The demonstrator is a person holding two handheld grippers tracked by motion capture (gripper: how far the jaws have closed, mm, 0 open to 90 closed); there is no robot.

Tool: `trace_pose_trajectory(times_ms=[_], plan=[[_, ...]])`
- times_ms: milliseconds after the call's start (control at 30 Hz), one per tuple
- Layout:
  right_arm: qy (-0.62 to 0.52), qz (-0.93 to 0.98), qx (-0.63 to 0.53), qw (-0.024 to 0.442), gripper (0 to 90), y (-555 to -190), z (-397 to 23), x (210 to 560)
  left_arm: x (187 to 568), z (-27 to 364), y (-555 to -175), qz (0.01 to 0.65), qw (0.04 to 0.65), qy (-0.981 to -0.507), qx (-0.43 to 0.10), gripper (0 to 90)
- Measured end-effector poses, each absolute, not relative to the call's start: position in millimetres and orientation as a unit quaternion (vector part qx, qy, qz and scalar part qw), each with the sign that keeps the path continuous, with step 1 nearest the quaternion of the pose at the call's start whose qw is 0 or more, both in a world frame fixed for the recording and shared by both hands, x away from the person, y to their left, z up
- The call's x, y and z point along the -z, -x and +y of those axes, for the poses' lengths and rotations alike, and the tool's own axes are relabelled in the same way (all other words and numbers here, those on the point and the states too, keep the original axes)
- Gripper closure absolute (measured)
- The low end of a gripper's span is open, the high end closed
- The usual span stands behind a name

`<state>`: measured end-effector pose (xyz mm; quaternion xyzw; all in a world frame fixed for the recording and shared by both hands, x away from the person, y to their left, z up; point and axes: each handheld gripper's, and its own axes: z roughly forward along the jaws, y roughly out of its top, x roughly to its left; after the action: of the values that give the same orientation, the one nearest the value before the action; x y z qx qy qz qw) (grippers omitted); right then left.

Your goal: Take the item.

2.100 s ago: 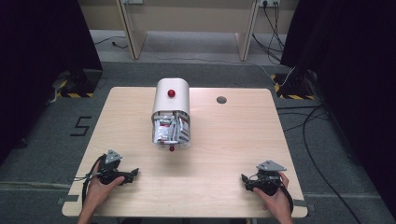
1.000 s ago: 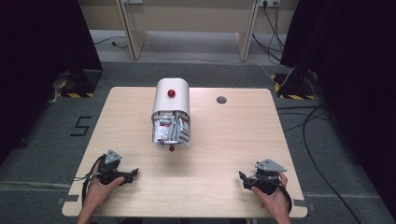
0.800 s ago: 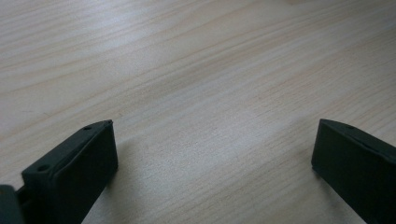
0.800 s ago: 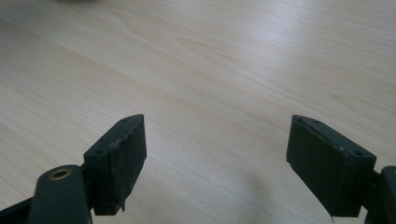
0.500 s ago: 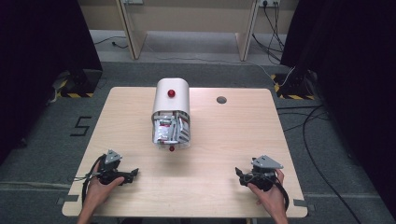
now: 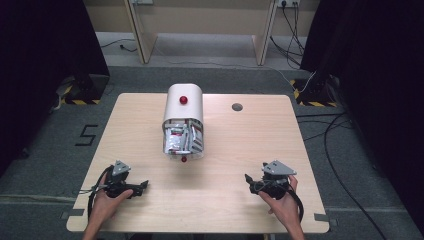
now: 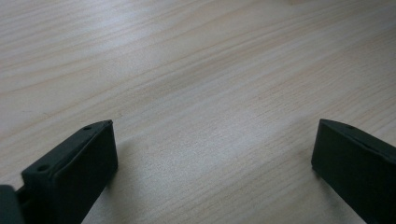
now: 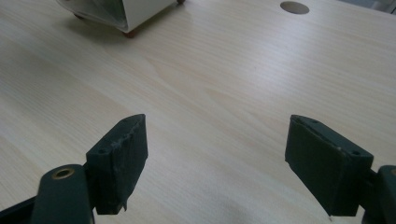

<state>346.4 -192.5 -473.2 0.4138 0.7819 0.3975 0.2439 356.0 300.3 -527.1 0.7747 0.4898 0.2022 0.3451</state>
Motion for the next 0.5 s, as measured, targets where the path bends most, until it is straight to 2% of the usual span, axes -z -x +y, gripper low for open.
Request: trace_pose_trajectory(times_ms=[500], plan=[[-0.394, 0.782, -0.414, 0.249, 22.8, -352, -174, 456, 527, 300, -356, 0.49, 0.345, -0.775, -0.202, 0.0]])
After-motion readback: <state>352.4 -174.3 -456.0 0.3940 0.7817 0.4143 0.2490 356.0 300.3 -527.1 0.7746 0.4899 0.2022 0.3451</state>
